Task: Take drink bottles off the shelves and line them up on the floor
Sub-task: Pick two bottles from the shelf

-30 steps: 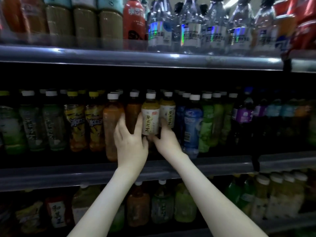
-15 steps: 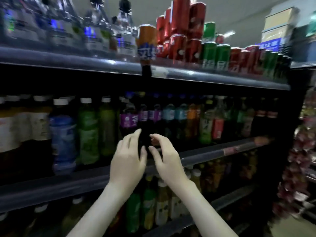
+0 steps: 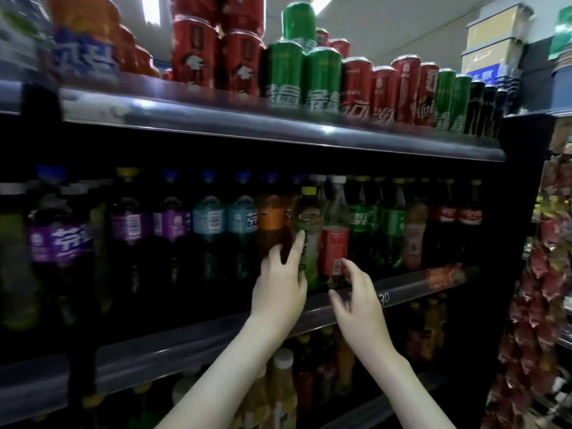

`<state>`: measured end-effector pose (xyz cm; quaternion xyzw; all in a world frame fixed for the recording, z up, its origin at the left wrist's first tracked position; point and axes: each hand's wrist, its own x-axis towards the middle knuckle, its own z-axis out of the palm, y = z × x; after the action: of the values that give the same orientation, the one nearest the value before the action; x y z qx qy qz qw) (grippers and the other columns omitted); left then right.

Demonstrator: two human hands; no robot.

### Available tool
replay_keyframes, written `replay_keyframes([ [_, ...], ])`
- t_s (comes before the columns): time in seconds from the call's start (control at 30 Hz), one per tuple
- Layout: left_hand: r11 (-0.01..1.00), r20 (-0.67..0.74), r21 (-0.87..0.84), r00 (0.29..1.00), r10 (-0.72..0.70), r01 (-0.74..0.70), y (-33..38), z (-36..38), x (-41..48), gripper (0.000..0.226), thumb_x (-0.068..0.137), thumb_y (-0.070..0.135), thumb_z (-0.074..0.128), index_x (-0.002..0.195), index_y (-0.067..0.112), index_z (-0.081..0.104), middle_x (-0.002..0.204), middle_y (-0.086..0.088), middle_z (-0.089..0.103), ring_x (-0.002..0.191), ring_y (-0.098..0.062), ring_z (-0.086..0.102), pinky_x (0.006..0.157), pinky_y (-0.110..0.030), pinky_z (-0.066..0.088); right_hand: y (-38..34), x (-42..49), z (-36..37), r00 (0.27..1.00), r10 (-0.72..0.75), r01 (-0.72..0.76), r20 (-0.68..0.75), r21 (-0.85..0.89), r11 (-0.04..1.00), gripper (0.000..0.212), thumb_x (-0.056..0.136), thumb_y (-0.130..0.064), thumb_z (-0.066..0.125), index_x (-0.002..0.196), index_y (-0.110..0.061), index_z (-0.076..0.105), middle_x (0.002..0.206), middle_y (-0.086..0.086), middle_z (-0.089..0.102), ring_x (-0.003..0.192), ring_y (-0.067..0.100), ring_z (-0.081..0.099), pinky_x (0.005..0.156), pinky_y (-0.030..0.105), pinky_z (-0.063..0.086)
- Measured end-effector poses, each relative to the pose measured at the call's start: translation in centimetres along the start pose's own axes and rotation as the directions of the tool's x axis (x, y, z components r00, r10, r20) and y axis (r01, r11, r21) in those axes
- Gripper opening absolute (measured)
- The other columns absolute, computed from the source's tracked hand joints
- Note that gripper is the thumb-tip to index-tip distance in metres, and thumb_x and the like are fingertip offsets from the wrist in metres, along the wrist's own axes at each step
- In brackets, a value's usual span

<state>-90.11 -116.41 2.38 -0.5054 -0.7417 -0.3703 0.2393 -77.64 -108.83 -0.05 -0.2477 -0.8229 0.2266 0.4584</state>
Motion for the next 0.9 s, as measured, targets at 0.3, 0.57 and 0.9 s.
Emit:
replay_keyframes([
  [0.3, 0.981, -0.038, -0.054, 0.981, -0.191, 0.189, 1.2, 7.5, 7.1, 0.098, 0.094, 0.046, 0.048, 0.124, 0.048, -0.046, 0.141, -0.016, 0.029, 0.116, -0.032, 0.049, 0.084, -0.040, 0.052, 6.3, 8.6, -1.1, 0.995, -0.033, 0.028, 0.089, 0.058, 0.998, 0.071, 0.094, -0.023, 0.058, 0.150, -0.031, 0.015, 0.137, -0.014, 0.030, 0.122, -0.008, 0.024, 0.101, 0.014, 0.021],
  [0.57, 0.943, -0.183, -0.270, 0.952, -0.247, 0.193, 2.0, 7.2, 6.5, 0.108, 0.085, 0.029, 0.068, 0.129, 0.065, -0.024, 0.138, -0.010, 0.038, 0.110, -0.026, 0.057, 0.083, -0.029, 0.048, 7.5, 9.8, 0.1, 0.977, -0.210, 0.213, -0.035, 0.117, 0.970, 0.072, 0.091, -0.024, 0.062, 0.149, -0.022, 0.019, 0.147, -0.002, 0.031, 0.132, -0.003, 0.021, 0.109, 0.011, 0.017],
  [0.9, 0.958, -0.422, 0.096, 0.861, 0.285, -0.270, 6.9, 4.6, -1.7, 0.100, 0.079, 0.017, 0.060, 0.149, 0.040, -0.007, 0.136, -0.016, 0.033, 0.115, -0.029, 0.047, 0.076, -0.032, 0.052, 4.7, 5.1, -4.1, 0.886, -0.424, 0.182, 0.188, 0.699, 0.691, 0.068, 0.075, -0.035, 0.077, 0.132, -0.012, 0.049, 0.123, -0.007, 0.061, 0.114, 0.001, 0.057, 0.090, 0.014, 0.046],
])
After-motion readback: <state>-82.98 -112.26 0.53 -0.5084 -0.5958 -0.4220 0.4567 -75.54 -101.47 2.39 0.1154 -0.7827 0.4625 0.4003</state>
